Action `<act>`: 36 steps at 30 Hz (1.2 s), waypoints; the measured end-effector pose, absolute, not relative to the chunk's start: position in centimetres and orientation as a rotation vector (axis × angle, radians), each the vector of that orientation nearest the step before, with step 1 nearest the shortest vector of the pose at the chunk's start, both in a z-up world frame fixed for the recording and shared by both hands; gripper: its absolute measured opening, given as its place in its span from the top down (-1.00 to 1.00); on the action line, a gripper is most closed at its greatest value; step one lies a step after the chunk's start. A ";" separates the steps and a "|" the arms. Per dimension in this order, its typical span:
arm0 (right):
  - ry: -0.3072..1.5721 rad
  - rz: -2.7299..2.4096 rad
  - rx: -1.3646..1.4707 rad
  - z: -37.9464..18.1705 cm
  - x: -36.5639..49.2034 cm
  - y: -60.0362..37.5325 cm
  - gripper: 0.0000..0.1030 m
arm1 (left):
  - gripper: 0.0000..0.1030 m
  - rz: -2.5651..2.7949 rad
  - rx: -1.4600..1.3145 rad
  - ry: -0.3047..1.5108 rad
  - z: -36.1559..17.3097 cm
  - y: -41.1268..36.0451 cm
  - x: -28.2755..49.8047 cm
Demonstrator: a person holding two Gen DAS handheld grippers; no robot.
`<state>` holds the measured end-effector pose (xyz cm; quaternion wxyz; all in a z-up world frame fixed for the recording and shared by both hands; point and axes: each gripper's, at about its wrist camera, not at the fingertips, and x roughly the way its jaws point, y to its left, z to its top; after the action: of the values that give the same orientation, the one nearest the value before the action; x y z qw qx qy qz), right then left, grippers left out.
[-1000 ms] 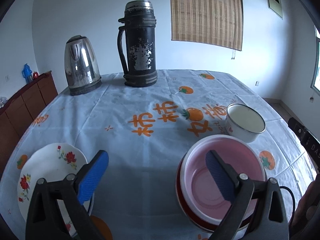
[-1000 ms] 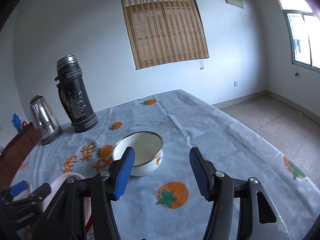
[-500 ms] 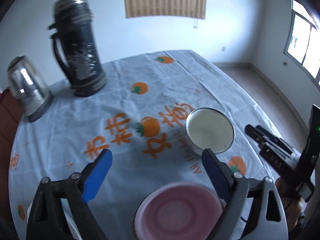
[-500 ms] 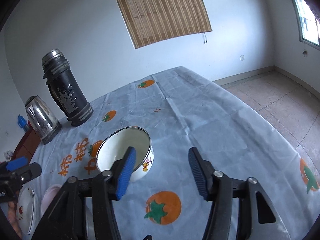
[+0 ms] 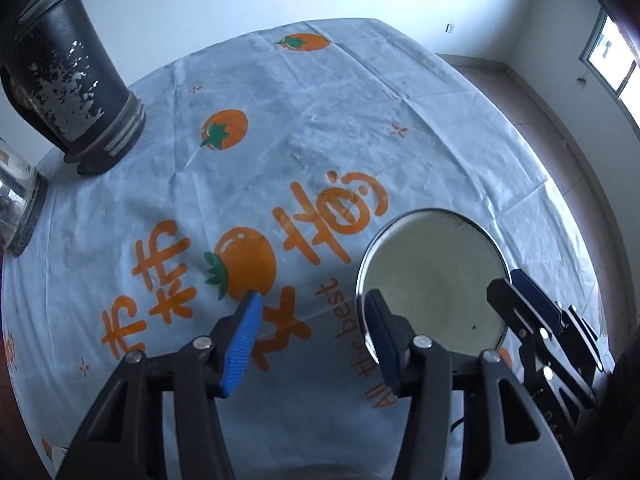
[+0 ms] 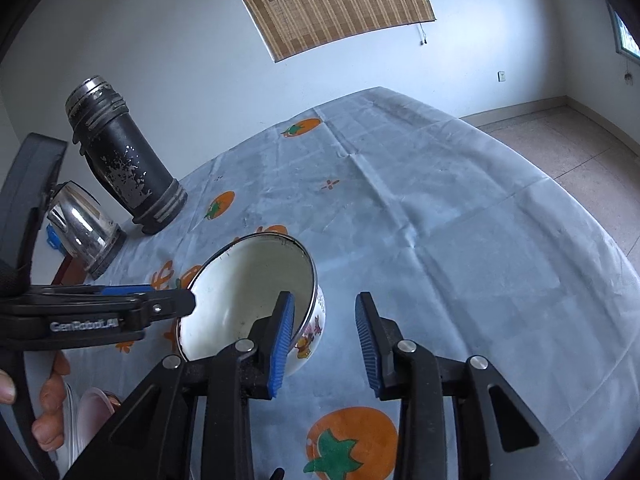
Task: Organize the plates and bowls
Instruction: 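Grasp the rim of the white enamel bowl with the right gripper, then lift the enamel bowl and carry it over the red bowl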
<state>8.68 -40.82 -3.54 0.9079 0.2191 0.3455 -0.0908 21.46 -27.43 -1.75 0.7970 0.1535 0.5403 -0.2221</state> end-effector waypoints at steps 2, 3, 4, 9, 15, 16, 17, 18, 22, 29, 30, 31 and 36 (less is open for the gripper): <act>0.712 -0.172 0.465 -3.6 8.9 -40.9 0.50 | 0.23 -0.481 0.319 1.168 -2.1 -27.8 21.7; 0.712 -0.159 0.475 -3.6 9.1 -40.9 0.62 | 0.34 -0.489 0.304 1.178 -2.3 -28.0 21.7; 0.712 -0.153 0.479 -3.6 9.2 -40.8 0.70 | 0.51 -0.498 0.287 1.191 -2.5 -28.1 21.8; 0.702 -0.165 0.456 -3.5 9.3 -40.1 0.77 | 0.85 -0.500 0.215 1.212 -2.8 -28.5 22.0; 0.694 -0.174 0.477 -3.6 9.2 -40.3 0.84 | 0.90 -0.512 0.155 1.210 -2.5 -28.2 21.4; 0.688 -0.177 0.481 -3.5 9.1 -40.4 0.87 | 0.90 -0.510 0.145 1.204 -2.3 -28.0 21.2; 0.680 -0.176 0.486 -3.4 9.0 -40.5 0.88 | 0.90 -0.506 0.143 1.189 -2.1 -27.9 20.8; 0.672 -0.176 0.491 -3.2 8.8 -40.5 0.89 | 0.90 -0.500 0.147 1.174 -1.8 -27.8 20.4; 0.651 -0.172 0.474 -2.3 8.4 -40.0 0.89 | 0.90 -0.450 0.213 1.079 -0.9 -27.9 18.4; 0.639 -0.184 0.467 -1.1 6.7 -39.7 0.89 | 0.90 -0.482 0.168 1.090 0.1 -26.9 17.1; 0.639 -0.182 0.472 -0.8 6.6 -39.7 0.89 | 0.90 -0.483 0.168 1.085 0.3 -26.7 16.8; 0.635 -0.176 0.473 -0.4 6.4 -39.6 0.88 | 0.90 -0.482 0.166 1.078 0.6 -26.4 16.4; 0.614 -0.158 0.442 0.8 5.6 -38.3 0.88 | 0.90 -0.466 0.131 1.031 1.7 -24.9 15.2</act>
<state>5.59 -38.25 0.78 0.9263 0.2154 0.2994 -0.0770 15.16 -24.88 1.66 0.8422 0.0621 0.4880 -0.2205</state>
